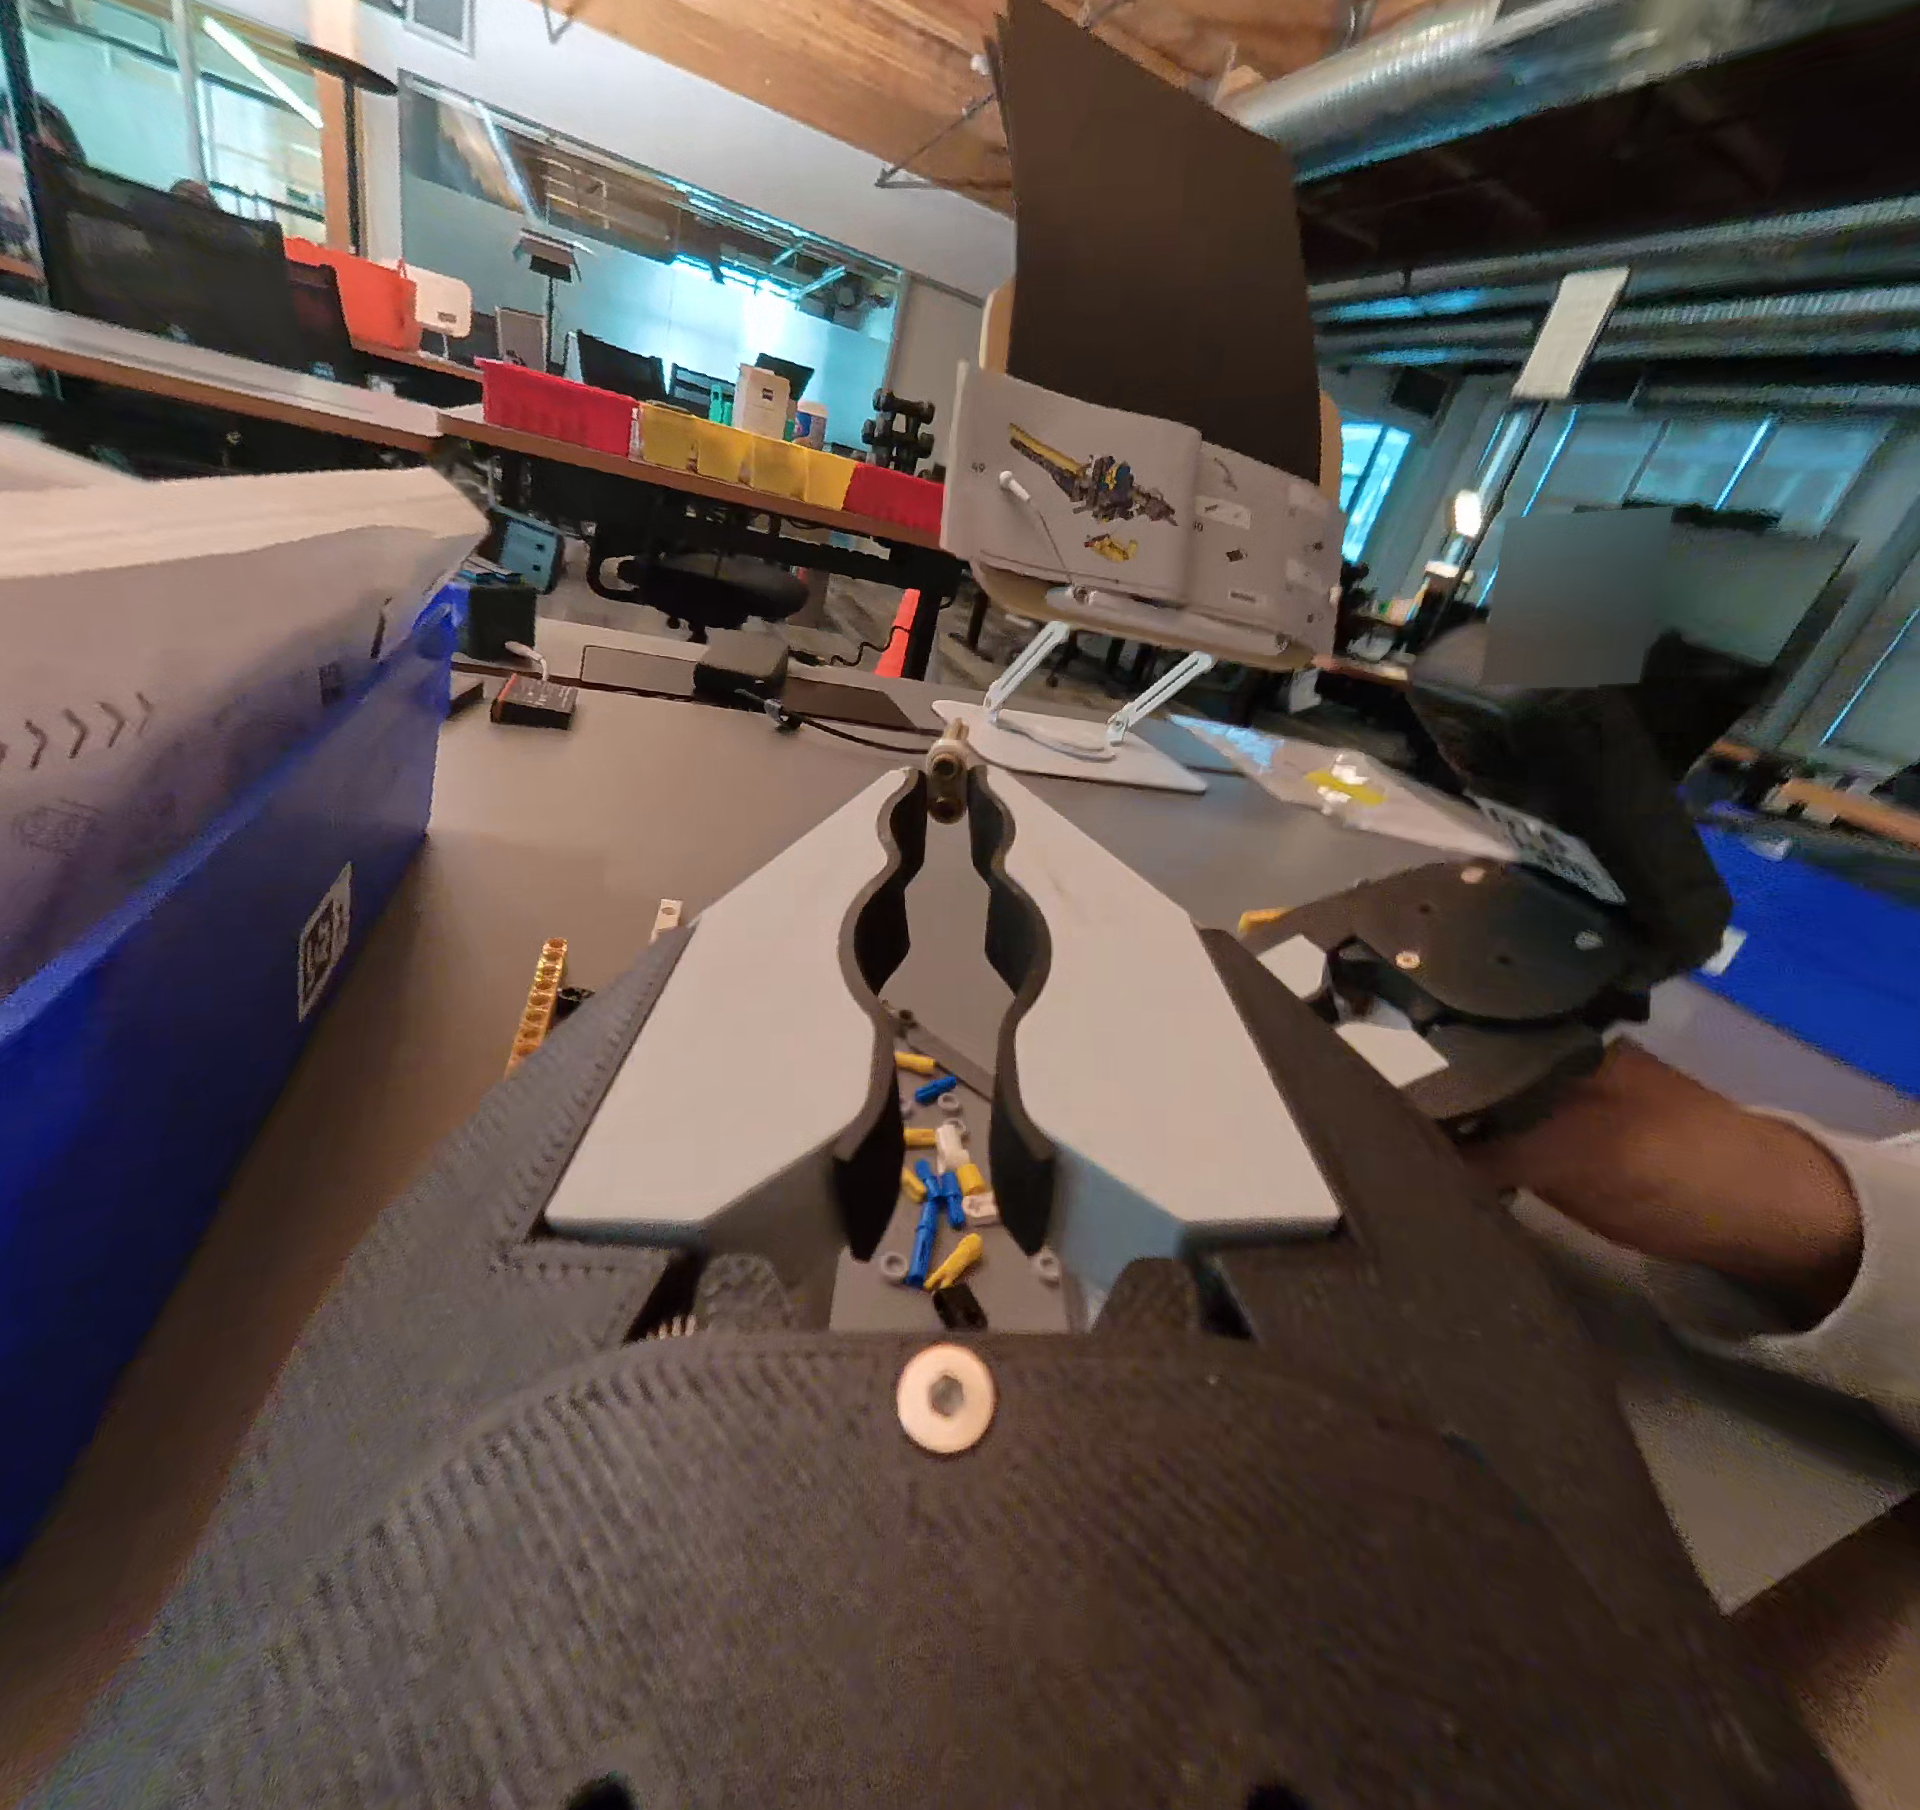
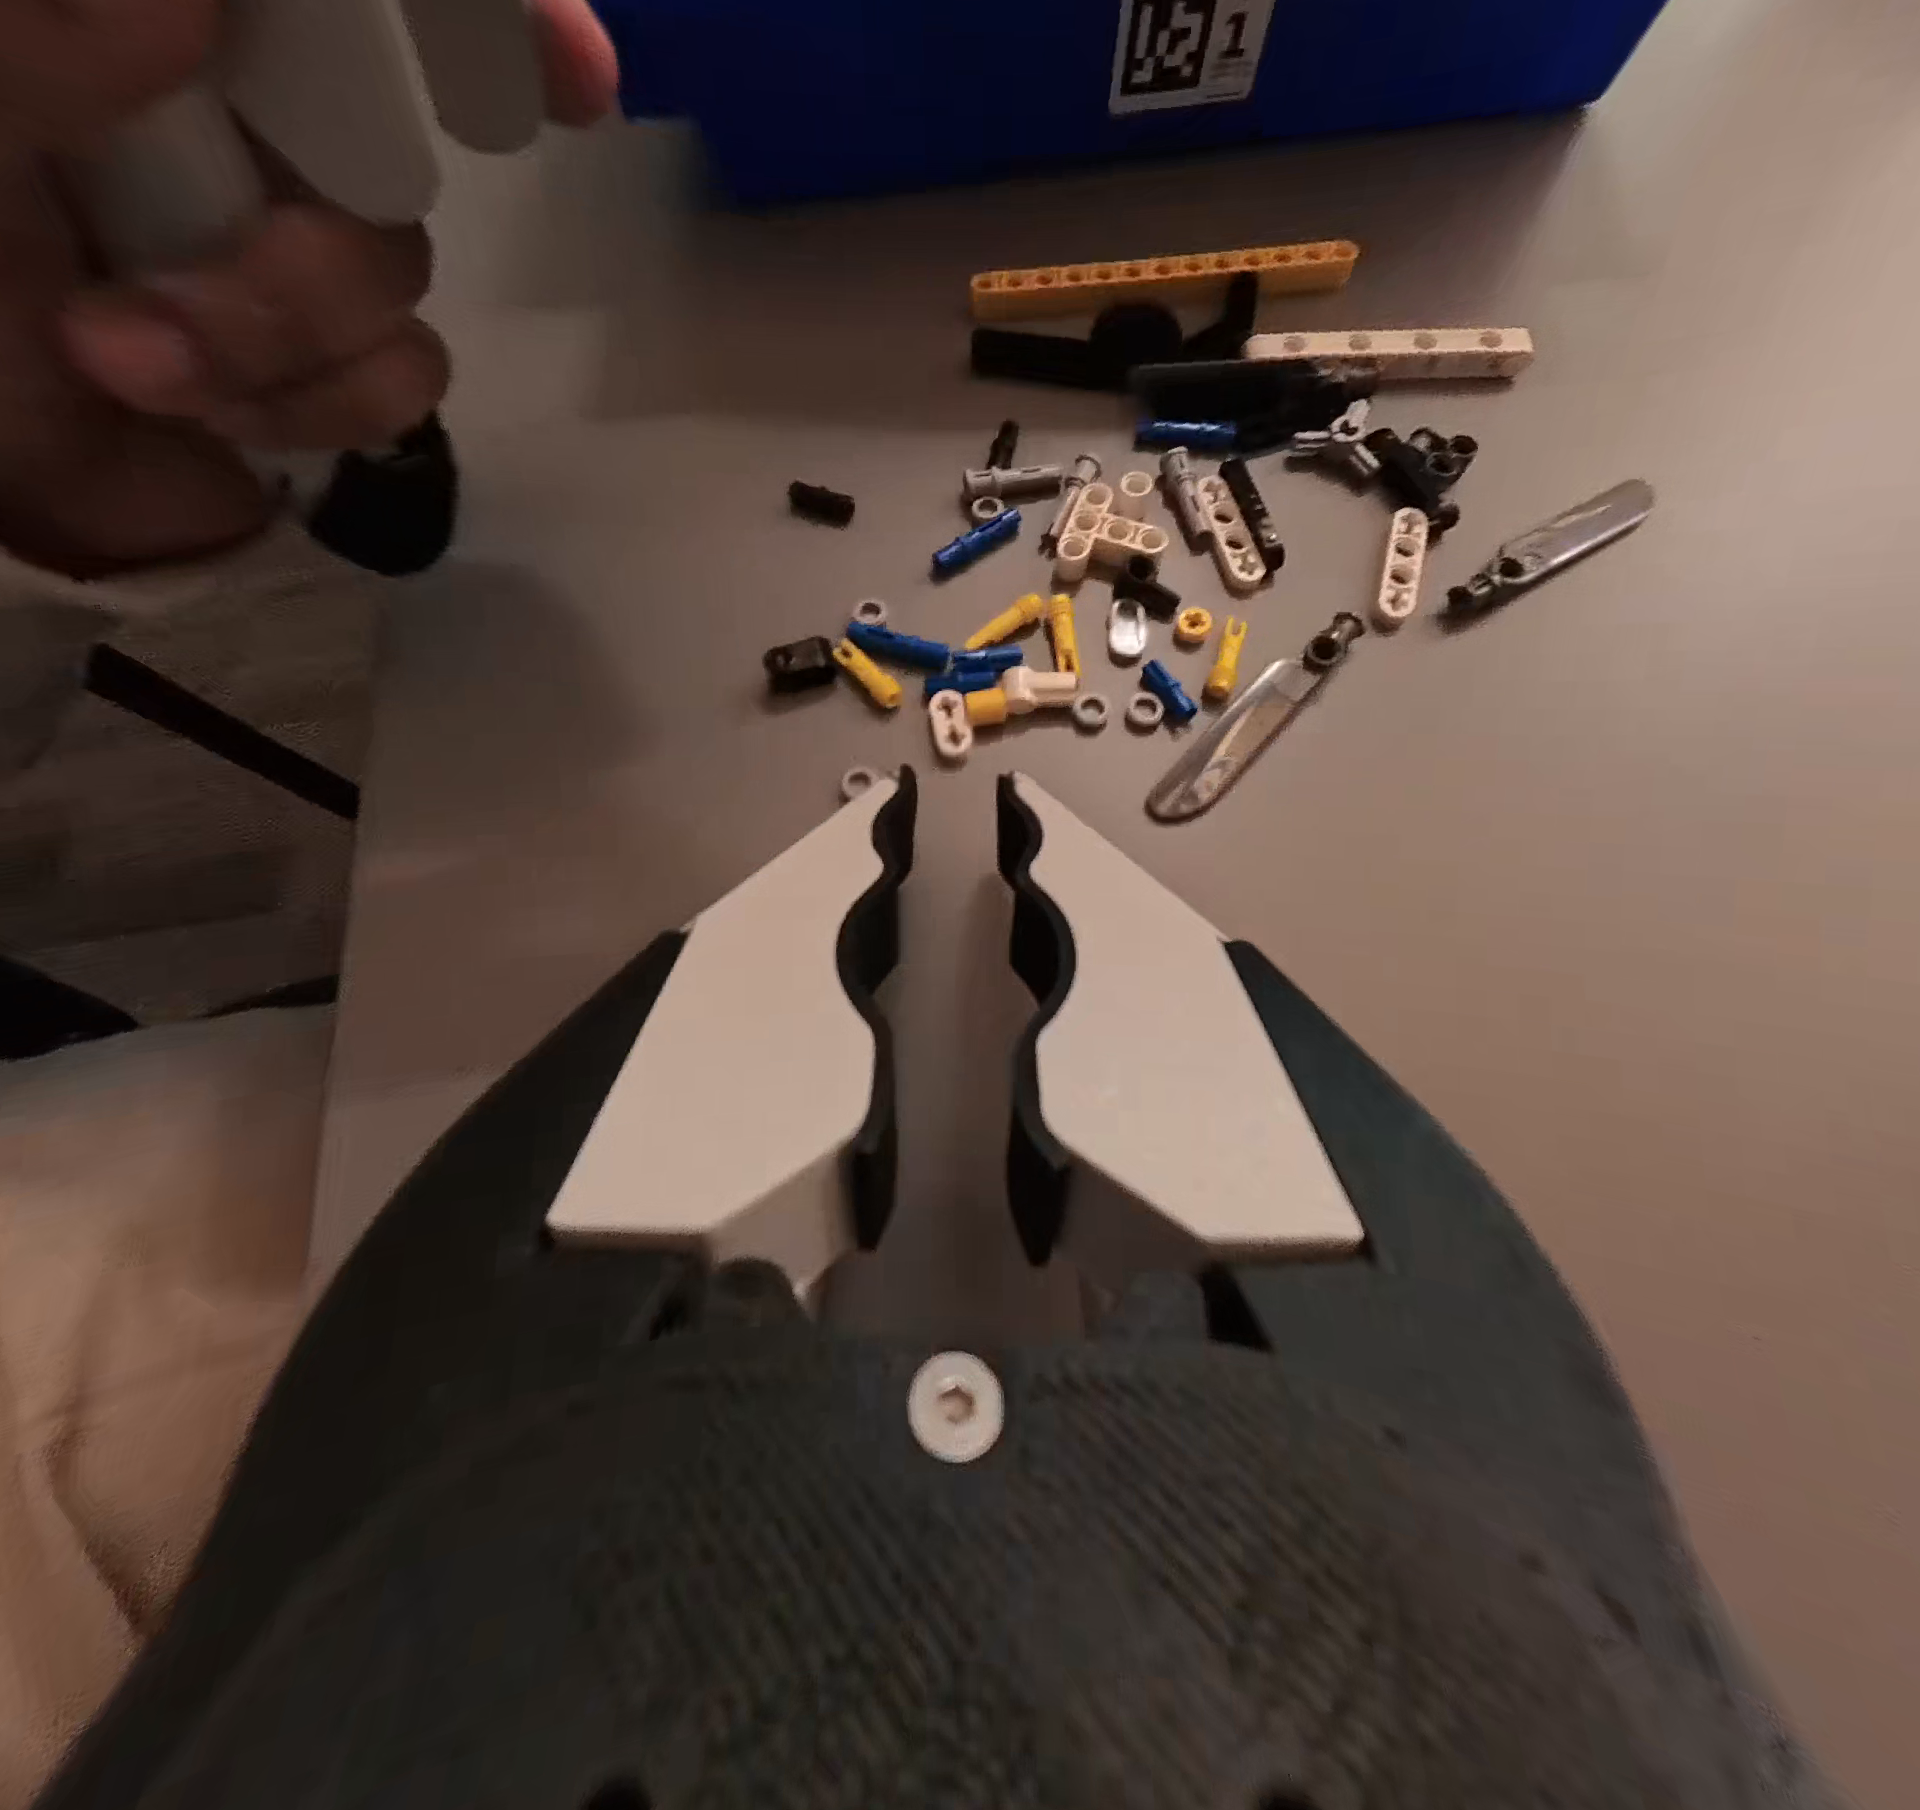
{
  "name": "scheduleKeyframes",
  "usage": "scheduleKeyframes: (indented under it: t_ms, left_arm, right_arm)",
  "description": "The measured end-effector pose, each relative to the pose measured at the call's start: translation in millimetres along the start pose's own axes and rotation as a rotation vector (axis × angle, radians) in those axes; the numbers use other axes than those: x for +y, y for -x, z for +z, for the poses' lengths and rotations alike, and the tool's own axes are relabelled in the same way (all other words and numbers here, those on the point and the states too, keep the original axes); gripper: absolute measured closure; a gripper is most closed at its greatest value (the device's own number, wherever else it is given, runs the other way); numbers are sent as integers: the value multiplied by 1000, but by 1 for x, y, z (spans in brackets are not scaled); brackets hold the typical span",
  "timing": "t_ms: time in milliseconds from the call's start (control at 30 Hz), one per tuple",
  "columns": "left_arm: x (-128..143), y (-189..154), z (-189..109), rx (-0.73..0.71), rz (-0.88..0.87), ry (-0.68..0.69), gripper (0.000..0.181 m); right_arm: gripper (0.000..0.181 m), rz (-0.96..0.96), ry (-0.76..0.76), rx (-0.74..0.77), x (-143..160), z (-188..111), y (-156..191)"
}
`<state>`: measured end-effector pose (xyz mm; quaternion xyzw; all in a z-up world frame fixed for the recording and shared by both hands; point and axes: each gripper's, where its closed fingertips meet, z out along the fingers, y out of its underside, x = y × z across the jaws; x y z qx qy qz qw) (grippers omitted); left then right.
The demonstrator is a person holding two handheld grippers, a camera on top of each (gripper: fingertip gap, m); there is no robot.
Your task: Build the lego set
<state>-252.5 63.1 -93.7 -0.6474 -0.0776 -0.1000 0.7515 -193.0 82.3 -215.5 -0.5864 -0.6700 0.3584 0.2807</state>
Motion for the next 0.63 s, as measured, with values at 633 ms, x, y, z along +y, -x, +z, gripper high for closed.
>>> scheduleKeyframes:
  t_ms: [633]
  left_arm:
    - [7, 6, 5, -2, -18, 19, 176]
  right_arm:
    - [174, -45, 88, 21, 0, 26, -7]
